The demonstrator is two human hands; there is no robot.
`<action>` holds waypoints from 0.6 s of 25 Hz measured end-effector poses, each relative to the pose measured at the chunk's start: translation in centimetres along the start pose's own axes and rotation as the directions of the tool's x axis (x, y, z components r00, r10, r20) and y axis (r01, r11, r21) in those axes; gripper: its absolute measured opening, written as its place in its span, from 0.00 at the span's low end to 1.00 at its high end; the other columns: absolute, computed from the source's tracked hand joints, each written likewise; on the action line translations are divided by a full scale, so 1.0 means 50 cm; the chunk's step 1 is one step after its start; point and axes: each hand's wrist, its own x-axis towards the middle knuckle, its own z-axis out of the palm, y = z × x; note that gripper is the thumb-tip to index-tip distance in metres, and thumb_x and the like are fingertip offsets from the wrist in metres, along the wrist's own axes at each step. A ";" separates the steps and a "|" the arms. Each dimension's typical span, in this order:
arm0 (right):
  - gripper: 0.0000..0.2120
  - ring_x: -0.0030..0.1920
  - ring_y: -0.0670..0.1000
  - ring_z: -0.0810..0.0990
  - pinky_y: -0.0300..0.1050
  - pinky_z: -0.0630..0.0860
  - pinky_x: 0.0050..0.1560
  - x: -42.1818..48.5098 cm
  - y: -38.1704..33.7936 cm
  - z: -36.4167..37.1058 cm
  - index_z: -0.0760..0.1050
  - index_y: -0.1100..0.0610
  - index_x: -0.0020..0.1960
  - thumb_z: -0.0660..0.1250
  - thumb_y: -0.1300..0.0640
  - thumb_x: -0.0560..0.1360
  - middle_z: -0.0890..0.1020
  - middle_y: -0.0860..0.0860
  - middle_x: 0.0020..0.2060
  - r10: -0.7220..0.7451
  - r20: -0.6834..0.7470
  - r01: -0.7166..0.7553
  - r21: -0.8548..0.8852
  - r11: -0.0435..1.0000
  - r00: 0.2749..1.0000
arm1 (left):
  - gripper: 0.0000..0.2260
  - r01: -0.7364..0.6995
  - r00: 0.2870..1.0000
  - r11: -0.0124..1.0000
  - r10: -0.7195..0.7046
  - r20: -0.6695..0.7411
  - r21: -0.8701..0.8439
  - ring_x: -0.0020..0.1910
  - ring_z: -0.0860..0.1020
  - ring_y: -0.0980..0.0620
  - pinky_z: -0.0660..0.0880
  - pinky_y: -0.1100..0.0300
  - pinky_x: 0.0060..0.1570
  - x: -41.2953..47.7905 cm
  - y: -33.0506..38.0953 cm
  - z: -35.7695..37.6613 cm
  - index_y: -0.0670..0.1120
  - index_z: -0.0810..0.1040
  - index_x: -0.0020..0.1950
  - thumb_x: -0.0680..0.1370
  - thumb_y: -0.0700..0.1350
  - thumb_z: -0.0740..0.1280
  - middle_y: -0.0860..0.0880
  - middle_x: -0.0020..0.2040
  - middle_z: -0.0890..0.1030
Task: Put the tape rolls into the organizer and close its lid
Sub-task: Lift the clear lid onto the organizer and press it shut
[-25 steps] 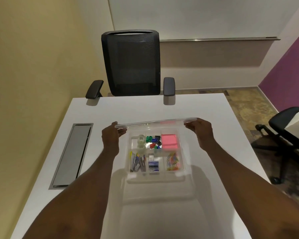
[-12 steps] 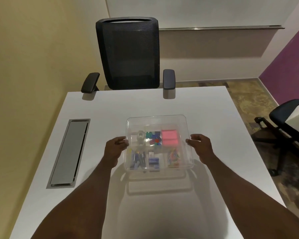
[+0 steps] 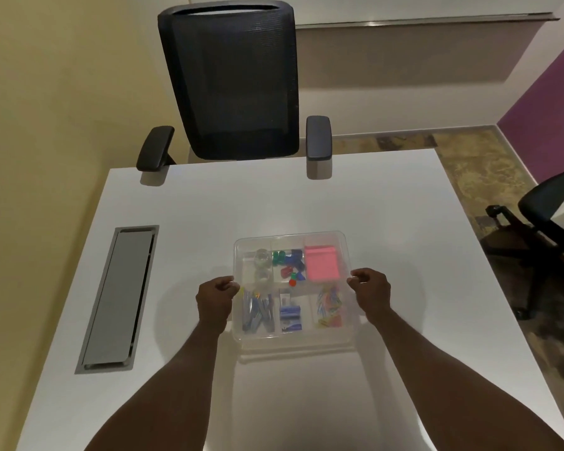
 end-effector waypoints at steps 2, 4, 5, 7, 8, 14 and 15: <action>0.10 0.50 0.58 0.84 0.41 0.73 0.51 0.009 0.000 0.017 0.84 0.63 0.54 0.75 0.65 0.73 0.86 0.59 0.47 0.017 0.002 -0.017 -0.033 0.999 1.000 | 0.14 -0.004 0.998 1.000 0.005 -0.063 0.022 0.56 0.85 0.43 0.78 0.55 0.61 0.006 0.000 0.013 0.39 0.86 0.62 0.76 0.38 0.75 0.40 0.53 0.88; 0.10 0.50 0.58 0.84 0.40 0.73 0.51 0.012 0.000 0.033 0.83 0.63 0.55 0.74 0.65 0.74 0.86 0.59 0.47 0.034 -0.005 -0.035 -0.056 0.998 0.999 | 0.12 -0.002 0.994 0.999 0.006 -0.106 0.035 0.51 0.84 0.46 0.74 0.58 0.56 0.015 0.005 0.025 0.39 0.87 0.59 0.76 0.37 0.75 0.42 0.50 0.88; 0.10 0.50 0.58 0.84 0.40 0.73 0.51 0.012 0.001 0.039 0.83 0.64 0.55 0.74 0.65 0.74 0.86 0.59 0.47 0.044 -0.015 -0.045 -0.055 0.998 0.999 | 0.10 -0.003 0.992 0.998 0.010 -0.127 0.059 0.47 0.82 0.47 0.73 0.59 0.54 0.020 0.007 0.029 0.38 0.88 0.56 0.75 0.37 0.75 0.42 0.45 0.87; 0.09 0.49 0.58 0.84 0.41 0.73 0.51 0.013 0.003 0.045 0.83 0.64 0.54 0.73 0.65 0.74 0.86 0.59 0.47 0.056 -0.026 -0.058 -0.047 0.997 0.998 | 0.09 -0.027 0.989 0.995 0.040 -0.144 0.091 0.40 0.75 0.47 0.70 0.58 0.48 0.024 0.010 0.040 0.36 0.74 0.40 0.75 0.35 0.73 0.45 0.36 0.77; 0.09 0.49 0.58 0.84 0.42 0.74 0.51 0.014 0.003 0.046 0.82 0.64 0.54 0.73 0.65 0.74 0.86 0.59 0.47 0.056 -0.023 -0.057 -0.045 0.997 0.998 | 0.11 -0.059 0.986 0.993 0.075 -0.152 0.103 0.39 0.71 0.48 0.68 0.57 0.46 0.023 0.008 0.046 0.50 0.79 0.39 0.75 0.35 0.72 0.47 0.35 0.74; 0.10 0.49 0.57 0.83 0.44 0.77 0.51 0.013 -0.006 0.042 0.82 0.63 0.56 0.72 0.64 0.75 0.86 0.58 0.48 0.060 0.009 -0.060 -0.063 0.996 0.998 | 0.05 -0.135 0.956 0.987 0.153 -0.251 0.086 0.38 0.77 0.49 0.71 0.58 0.47 0.015 -0.002 0.064 0.36 0.87 0.46 0.78 0.34 0.71 0.45 0.36 0.83; 0.10 0.50 0.57 0.83 0.44 0.77 0.51 0.012 -0.006 0.041 0.82 0.63 0.56 0.71 0.64 0.75 0.86 0.58 0.48 0.064 0.014 -0.063 -0.067 0.996 0.998 | 0.05 -0.135 0.955 0.987 0.154 -0.253 0.090 0.40 0.79 0.46 0.72 0.58 0.49 0.014 0.000 0.066 0.34 0.87 0.49 0.78 0.33 0.71 0.41 0.40 0.85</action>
